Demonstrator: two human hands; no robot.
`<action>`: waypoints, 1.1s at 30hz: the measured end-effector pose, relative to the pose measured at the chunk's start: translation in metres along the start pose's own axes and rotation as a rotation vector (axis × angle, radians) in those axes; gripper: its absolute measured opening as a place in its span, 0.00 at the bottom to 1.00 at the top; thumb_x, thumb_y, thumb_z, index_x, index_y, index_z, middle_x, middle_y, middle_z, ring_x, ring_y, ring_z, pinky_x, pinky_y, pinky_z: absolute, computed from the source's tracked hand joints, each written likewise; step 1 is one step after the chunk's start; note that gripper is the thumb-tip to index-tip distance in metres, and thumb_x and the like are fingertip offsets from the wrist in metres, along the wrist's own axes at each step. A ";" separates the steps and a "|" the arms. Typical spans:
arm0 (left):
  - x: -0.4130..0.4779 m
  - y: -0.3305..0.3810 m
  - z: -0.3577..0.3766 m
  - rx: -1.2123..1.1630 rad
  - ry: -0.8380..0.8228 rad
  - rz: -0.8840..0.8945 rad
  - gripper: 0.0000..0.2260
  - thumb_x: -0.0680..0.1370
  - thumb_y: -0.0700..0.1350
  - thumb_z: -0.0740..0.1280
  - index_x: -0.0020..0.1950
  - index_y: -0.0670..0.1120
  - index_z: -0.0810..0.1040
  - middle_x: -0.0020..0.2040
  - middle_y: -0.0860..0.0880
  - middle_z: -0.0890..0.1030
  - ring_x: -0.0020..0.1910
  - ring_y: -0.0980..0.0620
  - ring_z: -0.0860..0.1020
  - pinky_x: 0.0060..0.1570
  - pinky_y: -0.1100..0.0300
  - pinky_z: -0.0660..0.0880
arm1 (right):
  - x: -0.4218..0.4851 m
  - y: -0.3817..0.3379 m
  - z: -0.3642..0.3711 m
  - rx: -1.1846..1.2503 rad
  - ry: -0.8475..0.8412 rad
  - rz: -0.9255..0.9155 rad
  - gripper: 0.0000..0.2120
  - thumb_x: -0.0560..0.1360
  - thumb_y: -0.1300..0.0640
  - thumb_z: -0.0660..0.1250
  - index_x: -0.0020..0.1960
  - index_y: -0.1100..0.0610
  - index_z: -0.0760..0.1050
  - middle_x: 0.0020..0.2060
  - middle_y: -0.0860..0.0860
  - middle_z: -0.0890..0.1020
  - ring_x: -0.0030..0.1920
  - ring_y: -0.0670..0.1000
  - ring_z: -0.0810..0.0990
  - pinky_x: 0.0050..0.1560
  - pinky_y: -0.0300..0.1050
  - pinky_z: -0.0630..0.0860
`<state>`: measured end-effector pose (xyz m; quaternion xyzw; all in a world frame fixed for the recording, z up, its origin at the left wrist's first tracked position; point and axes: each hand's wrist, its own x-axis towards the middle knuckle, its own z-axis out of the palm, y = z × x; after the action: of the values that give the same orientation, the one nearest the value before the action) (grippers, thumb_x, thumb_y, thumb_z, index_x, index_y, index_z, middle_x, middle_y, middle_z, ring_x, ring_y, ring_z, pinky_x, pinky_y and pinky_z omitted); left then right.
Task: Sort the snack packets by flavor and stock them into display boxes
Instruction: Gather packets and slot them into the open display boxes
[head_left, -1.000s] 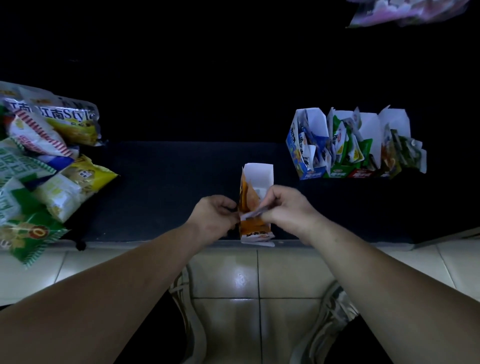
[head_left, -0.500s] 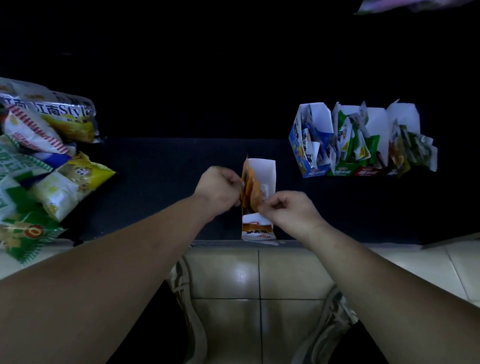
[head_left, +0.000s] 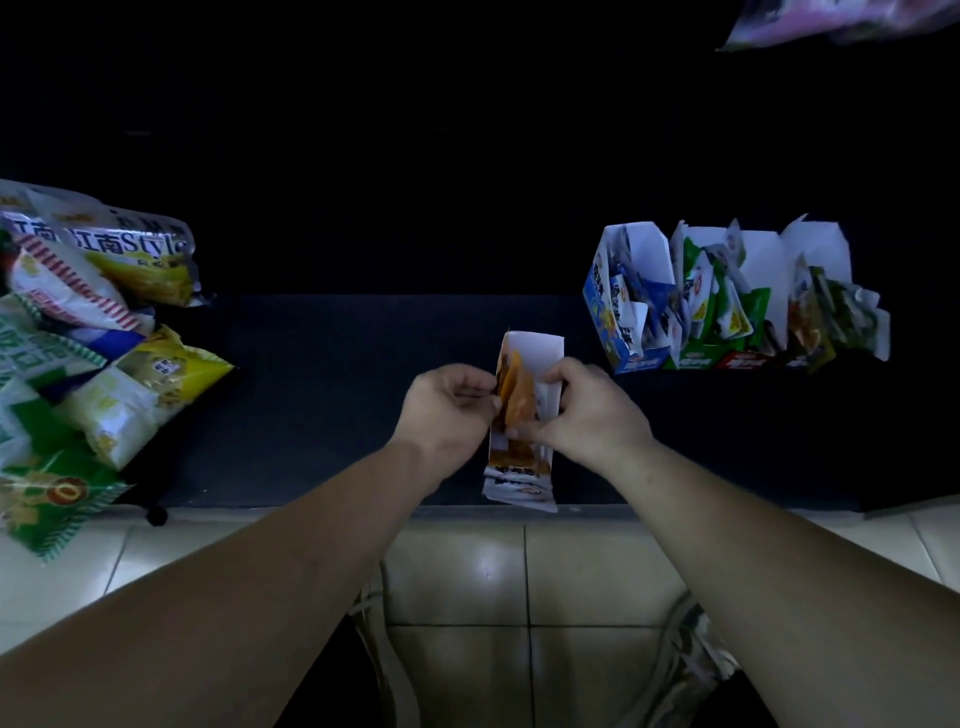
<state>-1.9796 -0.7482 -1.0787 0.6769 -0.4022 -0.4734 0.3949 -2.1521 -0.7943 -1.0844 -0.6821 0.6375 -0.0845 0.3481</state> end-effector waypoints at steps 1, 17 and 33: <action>0.002 0.000 0.001 -0.017 -0.001 -0.006 0.07 0.79 0.33 0.71 0.57 0.40 0.82 0.48 0.47 0.83 0.36 0.63 0.83 0.34 0.73 0.77 | 0.003 0.001 -0.001 -0.032 -0.006 -0.009 0.43 0.59 0.34 0.81 0.69 0.40 0.68 0.57 0.43 0.70 0.58 0.49 0.76 0.54 0.53 0.79; 0.014 -0.017 -0.004 0.055 -0.224 0.074 0.22 0.75 0.30 0.73 0.59 0.55 0.80 0.56 0.55 0.84 0.56 0.59 0.83 0.53 0.65 0.81 | 0.028 -0.002 0.001 0.194 0.047 -0.158 0.45 0.63 0.47 0.84 0.72 0.37 0.63 0.62 0.44 0.76 0.63 0.48 0.76 0.61 0.47 0.76; 0.025 -0.013 -0.006 0.331 0.034 0.133 0.12 0.75 0.44 0.75 0.57 0.53 0.79 0.45 0.54 0.82 0.44 0.56 0.82 0.48 0.58 0.82 | 0.034 0.001 0.000 0.172 0.273 -0.144 0.02 0.76 0.52 0.74 0.49 0.49 0.84 0.47 0.46 0.83 0.49 0.49 0.82 0.52 0.53 0.82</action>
<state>-1.9659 -0.7657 -1.0977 0.7124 -0.5119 -0.3621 0.3151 -2.1471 -0.8255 -1.0966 -0.6759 0.6188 -0.2551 0.3085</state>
